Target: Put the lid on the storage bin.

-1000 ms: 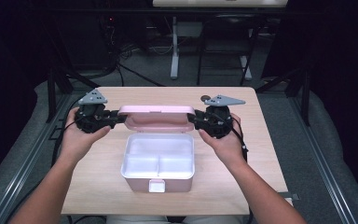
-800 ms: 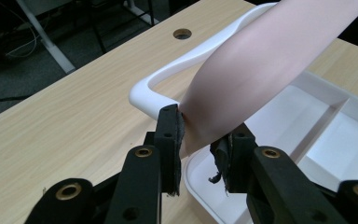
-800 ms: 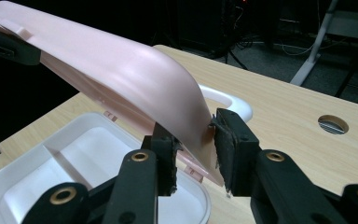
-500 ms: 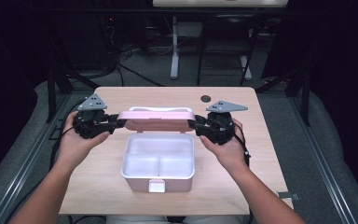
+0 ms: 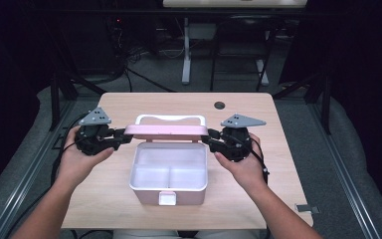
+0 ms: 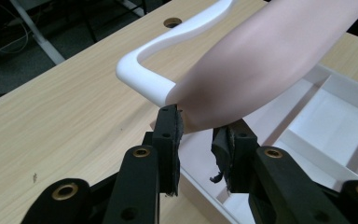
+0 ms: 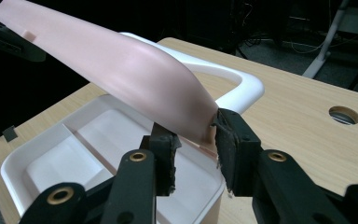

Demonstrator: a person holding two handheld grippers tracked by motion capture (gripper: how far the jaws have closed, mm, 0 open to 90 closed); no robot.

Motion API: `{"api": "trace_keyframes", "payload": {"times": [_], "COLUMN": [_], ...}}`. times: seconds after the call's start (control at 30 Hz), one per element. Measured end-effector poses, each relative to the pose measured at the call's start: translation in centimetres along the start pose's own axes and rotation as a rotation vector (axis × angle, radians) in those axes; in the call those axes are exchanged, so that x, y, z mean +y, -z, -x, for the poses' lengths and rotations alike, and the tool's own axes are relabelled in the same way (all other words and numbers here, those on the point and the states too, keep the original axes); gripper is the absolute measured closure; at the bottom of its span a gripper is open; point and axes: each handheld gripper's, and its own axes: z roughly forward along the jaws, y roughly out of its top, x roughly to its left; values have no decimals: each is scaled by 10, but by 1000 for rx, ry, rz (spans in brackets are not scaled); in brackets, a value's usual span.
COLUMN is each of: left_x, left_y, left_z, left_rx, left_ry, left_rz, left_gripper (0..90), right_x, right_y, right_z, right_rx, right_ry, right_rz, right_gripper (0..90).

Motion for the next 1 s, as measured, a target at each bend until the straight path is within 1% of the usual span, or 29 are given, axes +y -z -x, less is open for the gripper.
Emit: {"api": "trace_keyframes", "payload": {"times": [0.23, 0.37, 0.47, 0.7, 0.87, 0.97, 1.0], "left_x": [-6, -11, -14, -23, -30, -34, -35], "left_y": [2, 3, 4, 7, 10, 11, 12], "left_z": [5, 9, 11, 16, 20, 22, 22], "left_rx": [-2, 13, 11, -2, -10, -9, -12], "left_ry": [-12, -23, -29, -29, -31, -36, -31], "left_rz": [0, -12, -13, -6, 0, -2, 1], "left_gripper": [711, 710, 710, 710, 711, 710, 711], "right_x": [-7, -13, -16, -26, -33, -37, -38], "right_y": [4, 5, 6, 10, 14, 16, 17], "right_z": [-3, -5, -7, -9, -11, -12, -12], "right_rx": [11, 15, 16, 27, 26, 24, 27], "right_ry": [2, 10, 16, 11, 24, 22, 19], "right_rz": [-5, -6, -8, -13, -19, -20, -20], "right_gripper": [680, 679, 678, 678, 671, 672, 672]}}
